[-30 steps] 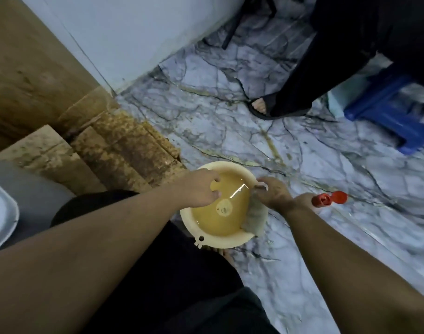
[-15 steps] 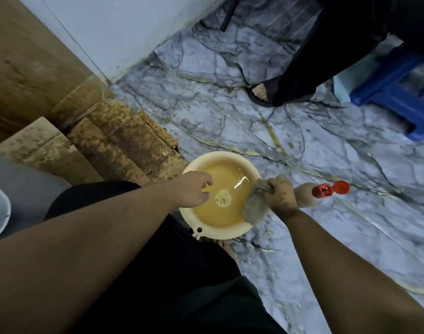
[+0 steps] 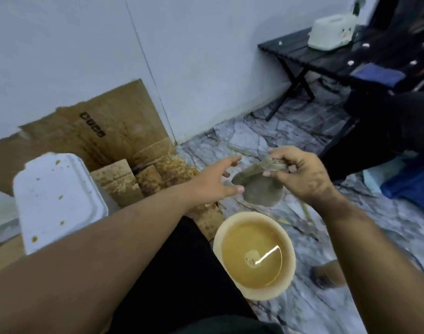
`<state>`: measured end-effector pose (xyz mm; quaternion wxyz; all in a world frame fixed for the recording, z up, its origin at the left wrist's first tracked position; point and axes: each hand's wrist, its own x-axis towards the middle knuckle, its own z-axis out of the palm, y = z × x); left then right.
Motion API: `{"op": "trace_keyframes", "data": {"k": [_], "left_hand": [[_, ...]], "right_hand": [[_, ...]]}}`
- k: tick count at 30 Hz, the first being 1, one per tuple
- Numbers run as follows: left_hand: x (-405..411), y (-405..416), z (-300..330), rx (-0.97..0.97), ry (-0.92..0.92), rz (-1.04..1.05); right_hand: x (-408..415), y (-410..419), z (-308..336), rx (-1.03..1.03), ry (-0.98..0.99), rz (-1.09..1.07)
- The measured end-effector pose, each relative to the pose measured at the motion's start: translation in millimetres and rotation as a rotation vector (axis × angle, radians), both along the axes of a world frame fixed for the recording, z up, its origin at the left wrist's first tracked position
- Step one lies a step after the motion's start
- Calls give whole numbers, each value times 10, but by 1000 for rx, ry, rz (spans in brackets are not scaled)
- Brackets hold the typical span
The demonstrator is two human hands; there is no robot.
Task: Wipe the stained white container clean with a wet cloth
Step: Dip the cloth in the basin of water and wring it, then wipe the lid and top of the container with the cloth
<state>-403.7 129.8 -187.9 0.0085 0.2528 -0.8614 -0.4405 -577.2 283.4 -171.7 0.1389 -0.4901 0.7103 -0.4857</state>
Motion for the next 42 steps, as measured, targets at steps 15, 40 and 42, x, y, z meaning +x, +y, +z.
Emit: {"op": "trace_keyframes", "data": {"k": [15,40,42], "left_hand": [[3174,-353,1588,-52,688,747],[3584,-1101,-59,83,376,1044],[3604,-1254,-226,-20,238,1126]], "right_hand": [[2495,-1548,1492,-358,-147,472],[3126,-2553,-40,190,-93,383],[3271,-2625,-224,248,21,315]]}}
